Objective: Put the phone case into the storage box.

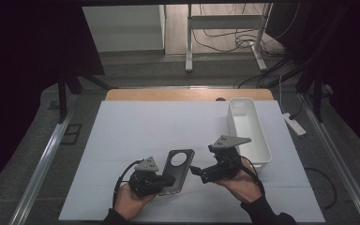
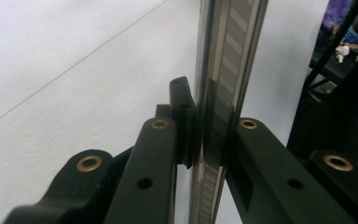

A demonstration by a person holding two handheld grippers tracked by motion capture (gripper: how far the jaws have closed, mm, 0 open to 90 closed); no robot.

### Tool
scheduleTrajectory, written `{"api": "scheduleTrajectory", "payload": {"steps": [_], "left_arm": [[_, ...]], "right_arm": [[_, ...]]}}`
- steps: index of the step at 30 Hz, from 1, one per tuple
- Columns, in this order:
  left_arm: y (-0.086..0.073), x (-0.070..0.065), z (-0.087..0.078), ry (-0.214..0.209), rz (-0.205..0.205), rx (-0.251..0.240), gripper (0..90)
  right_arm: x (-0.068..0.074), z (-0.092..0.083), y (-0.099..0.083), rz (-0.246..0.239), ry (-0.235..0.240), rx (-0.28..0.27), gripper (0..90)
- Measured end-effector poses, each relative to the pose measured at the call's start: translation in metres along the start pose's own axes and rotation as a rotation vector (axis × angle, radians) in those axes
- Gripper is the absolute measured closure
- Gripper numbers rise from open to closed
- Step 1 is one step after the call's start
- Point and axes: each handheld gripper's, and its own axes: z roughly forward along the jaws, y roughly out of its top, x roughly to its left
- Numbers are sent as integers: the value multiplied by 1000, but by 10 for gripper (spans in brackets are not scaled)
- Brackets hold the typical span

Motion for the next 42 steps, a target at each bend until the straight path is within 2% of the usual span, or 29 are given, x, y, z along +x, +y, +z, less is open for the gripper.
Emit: {"api": "scheduleTrajectory", "payload": {"steps": [3,5,8,11,12,13,14,15,18,25,33,42], "left_arm": [[0,-1,0,-9,3,0,845],[0,-2,0,-18,3,-2,845],[0,-2,1,-29,1,-7,845],[0,-3,1,-38,4,-9,845],[0,-3,1,-38,4,-9,845],[0,-3,0,-42,5,-10,845],[0,-3,0,-45,4,-10,845],[0,-3,1,-47,5,-10,845],[0,-3,1,-64,11,-10,845],[0,-2,2,-89,13,-15,846],[-1,-2,2,-119,19,-29,846],[-2,1,4,-142,16,-30,844]], "right_arm": [[0,0,1,15,7,3,0],[2,-1,2,9,5,-5,13],[3,-2,2,6,5,-15,117],[5,-3,3,1,14,-22,270],[5,-3,3,1,14,-22,270],[5,-4,3,-4,13,-27,315],[6,-6,3,-10,24,-40,404],[6,-6,3,-10,24,-40,404],[5,-9,3,-17,38,-63,527],[4,-11,3,-9,73,-94,675],[3,-13,3,-3,96,-111,773],[3,-14,3,11,112,-123,798]]}}
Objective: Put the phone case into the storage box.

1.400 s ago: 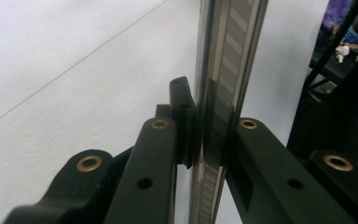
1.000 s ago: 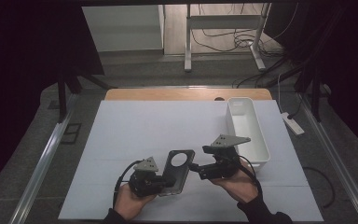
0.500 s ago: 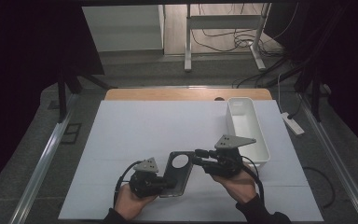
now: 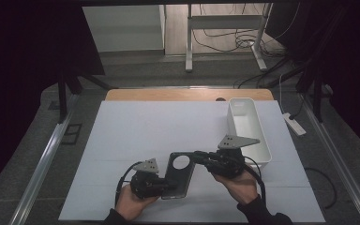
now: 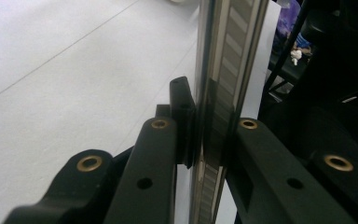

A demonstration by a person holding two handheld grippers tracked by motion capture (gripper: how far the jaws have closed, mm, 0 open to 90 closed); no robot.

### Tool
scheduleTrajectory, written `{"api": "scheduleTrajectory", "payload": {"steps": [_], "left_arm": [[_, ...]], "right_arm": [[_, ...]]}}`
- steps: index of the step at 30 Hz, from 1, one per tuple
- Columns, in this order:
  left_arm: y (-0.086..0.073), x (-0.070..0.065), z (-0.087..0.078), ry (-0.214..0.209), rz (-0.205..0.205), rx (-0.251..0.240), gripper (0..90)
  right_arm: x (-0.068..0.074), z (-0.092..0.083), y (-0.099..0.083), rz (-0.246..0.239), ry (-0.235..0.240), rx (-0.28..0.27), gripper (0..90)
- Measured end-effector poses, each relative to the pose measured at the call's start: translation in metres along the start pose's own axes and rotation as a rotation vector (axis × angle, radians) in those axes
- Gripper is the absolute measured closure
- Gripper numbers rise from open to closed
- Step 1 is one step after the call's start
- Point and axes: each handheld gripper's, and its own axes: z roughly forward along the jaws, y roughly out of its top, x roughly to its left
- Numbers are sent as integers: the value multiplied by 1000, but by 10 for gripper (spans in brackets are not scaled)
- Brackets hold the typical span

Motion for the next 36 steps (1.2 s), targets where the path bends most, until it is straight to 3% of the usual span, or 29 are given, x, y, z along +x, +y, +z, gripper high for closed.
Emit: {"api": "scheduleTrajectory", "payload": {"steps": [11,21,27,36], "left_arm": [[-1,2,5,0,9,15,832],[0,2,4,24,13,3,663],[0,2,3,37,26,-3,504],[1,0,2,40,46,-5,386]], "right_arm": [[3,0,1,-13,0,-3,808],[4,-2,2,-19,-6,-11,811],[3,-3,3,-32,-30,-2,812],[2,-5,4,-25,-42,0,812]]}}
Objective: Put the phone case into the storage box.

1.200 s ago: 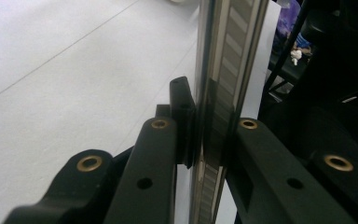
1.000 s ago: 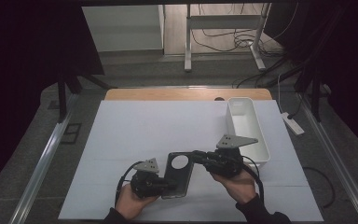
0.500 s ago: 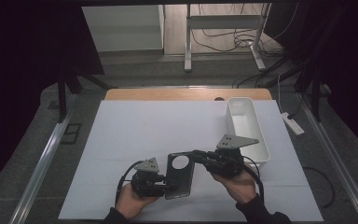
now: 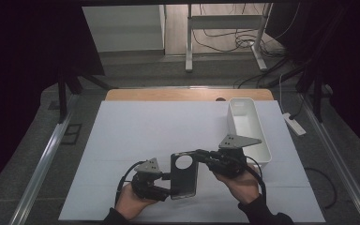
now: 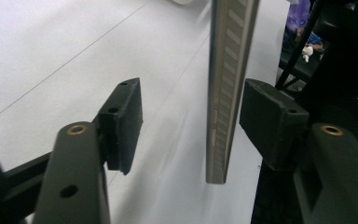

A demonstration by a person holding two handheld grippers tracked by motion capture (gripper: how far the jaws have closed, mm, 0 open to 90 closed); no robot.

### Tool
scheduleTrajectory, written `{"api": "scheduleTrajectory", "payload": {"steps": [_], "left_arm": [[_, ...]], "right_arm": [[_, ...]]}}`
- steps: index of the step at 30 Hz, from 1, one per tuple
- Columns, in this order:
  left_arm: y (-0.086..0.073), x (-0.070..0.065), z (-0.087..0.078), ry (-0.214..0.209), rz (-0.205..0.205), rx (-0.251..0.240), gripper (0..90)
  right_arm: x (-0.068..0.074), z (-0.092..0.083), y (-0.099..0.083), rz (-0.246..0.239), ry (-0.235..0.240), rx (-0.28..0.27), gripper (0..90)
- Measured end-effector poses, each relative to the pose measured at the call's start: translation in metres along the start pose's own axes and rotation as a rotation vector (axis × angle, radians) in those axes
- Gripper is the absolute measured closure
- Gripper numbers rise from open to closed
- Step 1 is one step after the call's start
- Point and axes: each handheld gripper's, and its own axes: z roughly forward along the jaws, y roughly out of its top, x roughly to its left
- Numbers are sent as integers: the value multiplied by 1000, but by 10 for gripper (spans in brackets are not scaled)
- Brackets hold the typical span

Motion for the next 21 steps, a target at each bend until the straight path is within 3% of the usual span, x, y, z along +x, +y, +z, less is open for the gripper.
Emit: {"api": "scheduleTrajectory", "payload": {"steps": [13,21], "left_arm": [[0,-2,-12,44,22,2,251],[-4,2,-29,70,-5,-32,207]], "right_arm": [[-8,-7,2,18,-33,14,810],[-16,-14,5,24,-57,4,806]]}}
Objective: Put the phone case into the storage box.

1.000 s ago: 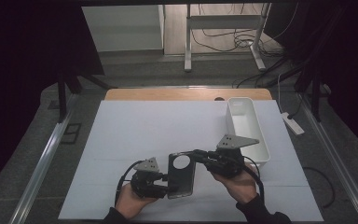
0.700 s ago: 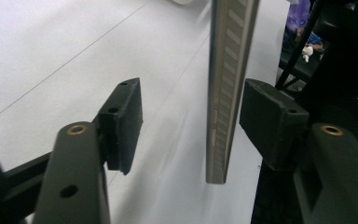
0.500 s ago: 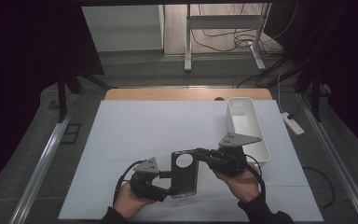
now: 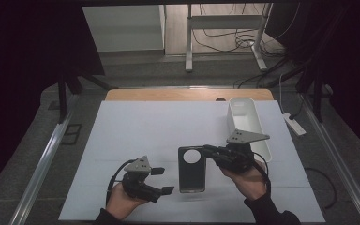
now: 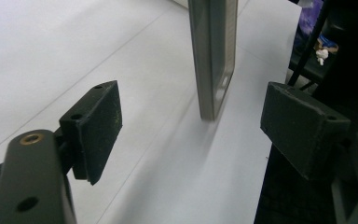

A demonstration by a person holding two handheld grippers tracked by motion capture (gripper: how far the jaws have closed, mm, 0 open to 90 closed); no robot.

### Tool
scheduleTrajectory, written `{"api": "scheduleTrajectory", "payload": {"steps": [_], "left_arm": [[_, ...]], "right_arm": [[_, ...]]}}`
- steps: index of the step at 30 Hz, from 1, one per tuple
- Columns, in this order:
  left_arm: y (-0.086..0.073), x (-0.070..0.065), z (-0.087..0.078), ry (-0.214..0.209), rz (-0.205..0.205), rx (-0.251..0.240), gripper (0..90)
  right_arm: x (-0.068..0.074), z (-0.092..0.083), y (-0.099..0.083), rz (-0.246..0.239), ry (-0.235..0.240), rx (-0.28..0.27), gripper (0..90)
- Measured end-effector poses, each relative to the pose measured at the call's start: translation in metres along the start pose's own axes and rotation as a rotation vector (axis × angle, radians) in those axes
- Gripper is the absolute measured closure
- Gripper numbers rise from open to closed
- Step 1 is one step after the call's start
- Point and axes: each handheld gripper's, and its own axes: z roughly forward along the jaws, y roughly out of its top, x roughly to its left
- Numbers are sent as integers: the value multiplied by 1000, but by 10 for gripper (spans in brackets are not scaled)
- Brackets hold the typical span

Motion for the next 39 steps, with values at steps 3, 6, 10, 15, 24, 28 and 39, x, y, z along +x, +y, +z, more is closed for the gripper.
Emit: {"api": "scheduleTrajectory", "payload": {"steps": [3,6,10,15,24,28,39], "left_arm": [[-3,2,-6,9,-12,-11,196],[-6,3,-10,16,-17,-14,185],[-11,5,-16,35,-24,-13,184],[-16,6,-25,62,-31,-15,177],[-30,10,-50,93,-74,-49,125],[-38,11,-62,116,-96,-74,102],[-61,10,-80,196,-96,-79,33]], "right_arm": [[-5,-4,1,3,-18,-5,805],[-8,-6,2,11,-20,-8,805],[-13,-9,2,17,-34,-12,807],[-18,-12,4,18,-50,-19,808],[-29,-18,10,9,-78,-33,809],[-33,-21,13,5,-82,-41,809],[-52,-34,28,-19,-107,-78,810]]}}
